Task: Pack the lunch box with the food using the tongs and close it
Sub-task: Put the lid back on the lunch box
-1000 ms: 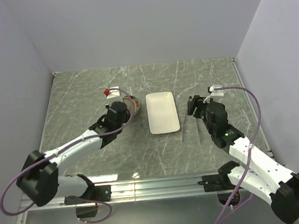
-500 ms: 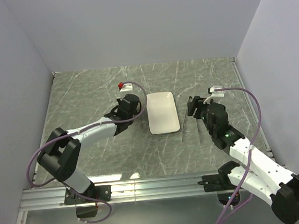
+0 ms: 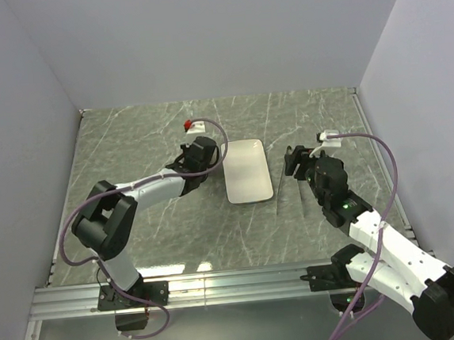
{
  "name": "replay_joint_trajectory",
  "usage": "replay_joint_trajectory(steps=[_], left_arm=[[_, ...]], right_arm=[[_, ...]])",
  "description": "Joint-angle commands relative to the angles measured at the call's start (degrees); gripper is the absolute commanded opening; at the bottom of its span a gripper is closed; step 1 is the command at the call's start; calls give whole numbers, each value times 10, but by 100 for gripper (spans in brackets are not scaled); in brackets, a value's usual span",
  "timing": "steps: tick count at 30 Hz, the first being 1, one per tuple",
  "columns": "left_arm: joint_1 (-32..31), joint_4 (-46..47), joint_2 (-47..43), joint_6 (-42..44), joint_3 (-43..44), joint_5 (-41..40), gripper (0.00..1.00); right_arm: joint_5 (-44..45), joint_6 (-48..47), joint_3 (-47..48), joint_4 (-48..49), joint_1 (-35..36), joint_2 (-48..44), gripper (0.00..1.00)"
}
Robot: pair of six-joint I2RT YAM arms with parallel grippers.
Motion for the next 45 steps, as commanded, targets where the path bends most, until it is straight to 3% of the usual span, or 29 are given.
replay_joint_trajectory(steps=[1, 14, 28, 45], left_arm=[[9, -1, 11, 12, 26, -19, 0], [28, -8, 16, 26, 47, -12, 0], [59, -35, 93, 46, 110, 5, 0], [59, -71, 4, 40, 85, -1, 0]], right_arm=[[-1, -2, -9, 19, -2, -13, 68], [2, 0, -9, 17, -2, -15, 68], [1, 0, -12, 17, -2, -20, 68], [5, 1, -12, 18, -2, -21, 68]])
